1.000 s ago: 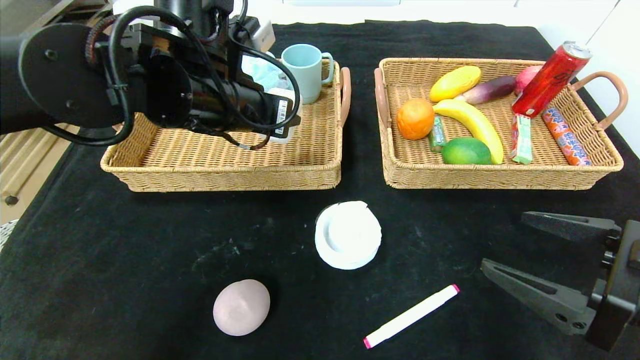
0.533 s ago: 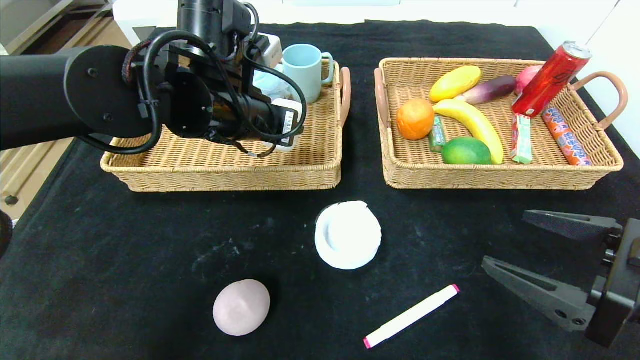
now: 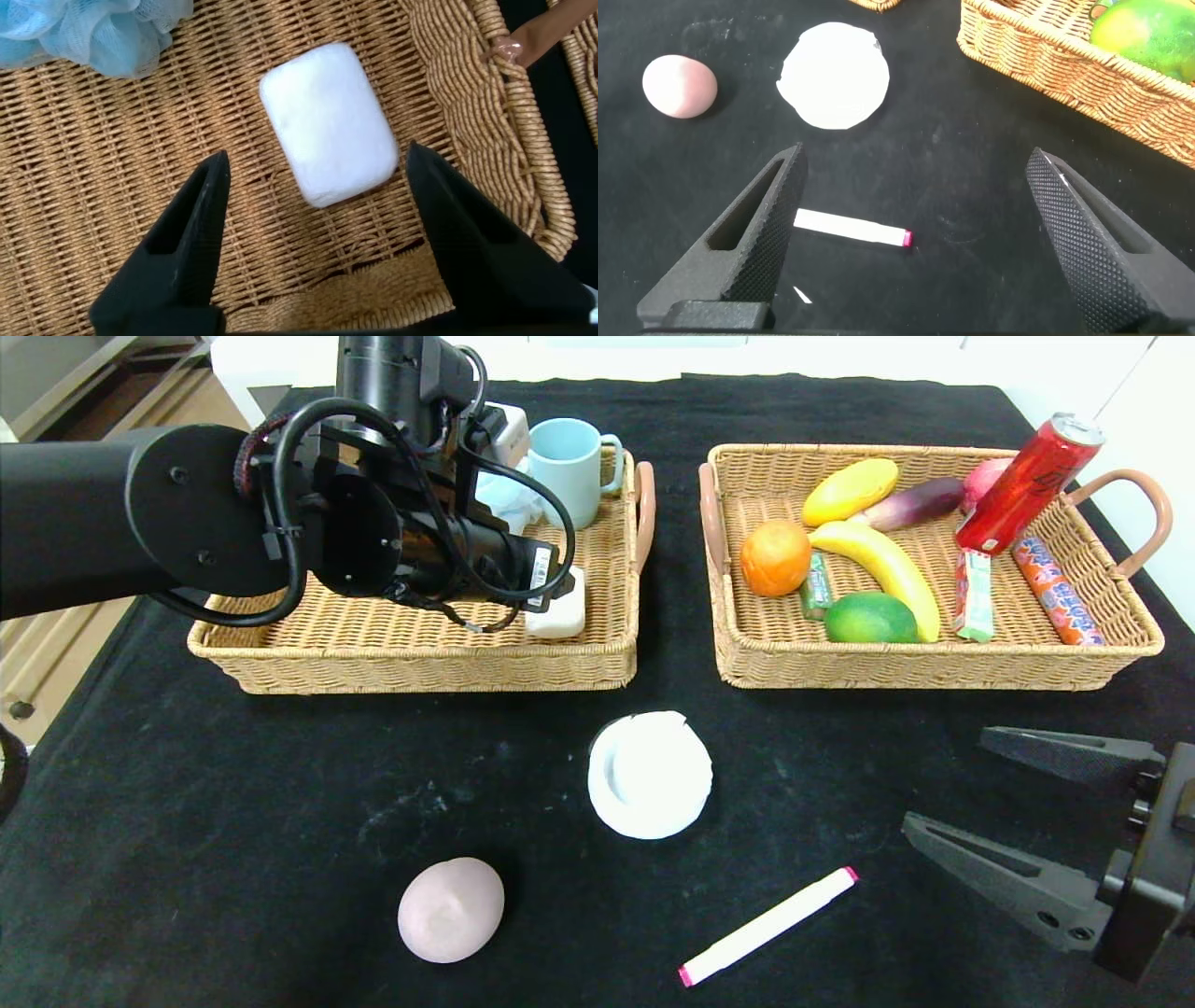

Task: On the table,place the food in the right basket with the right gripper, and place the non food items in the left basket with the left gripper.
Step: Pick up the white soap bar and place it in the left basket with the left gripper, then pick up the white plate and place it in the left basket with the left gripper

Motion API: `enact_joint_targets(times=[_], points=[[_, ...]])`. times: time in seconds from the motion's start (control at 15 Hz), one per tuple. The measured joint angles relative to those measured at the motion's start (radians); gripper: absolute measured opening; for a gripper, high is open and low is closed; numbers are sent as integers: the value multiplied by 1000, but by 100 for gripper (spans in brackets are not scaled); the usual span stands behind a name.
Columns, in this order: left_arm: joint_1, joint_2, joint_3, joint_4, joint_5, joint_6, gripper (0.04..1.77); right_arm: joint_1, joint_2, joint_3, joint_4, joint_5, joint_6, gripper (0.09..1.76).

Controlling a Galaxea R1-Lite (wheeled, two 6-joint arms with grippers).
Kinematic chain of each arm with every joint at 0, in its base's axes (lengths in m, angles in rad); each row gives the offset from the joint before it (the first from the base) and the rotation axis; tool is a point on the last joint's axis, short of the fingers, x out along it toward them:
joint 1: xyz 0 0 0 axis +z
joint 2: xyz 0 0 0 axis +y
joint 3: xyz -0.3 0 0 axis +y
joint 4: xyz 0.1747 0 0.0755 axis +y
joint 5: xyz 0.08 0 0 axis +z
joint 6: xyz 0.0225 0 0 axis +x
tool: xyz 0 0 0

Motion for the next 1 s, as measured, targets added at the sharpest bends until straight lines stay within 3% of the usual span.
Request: enact_joint_targets(times=[0.27,0.47,0.67,1.0], points=[[-11,-13,6,23,1,-10,151,0,-2,0,0,0,0,171],[-57,-53,13,106,48,-46,157,0,-9,0,0,0,-3,171],[-107,-94,29,204,84,-189,162,0,-11,0,0,0,-3,171],[-169,-123,36,374,80,-375,166,0,-11,0,0,0,-3,171]])
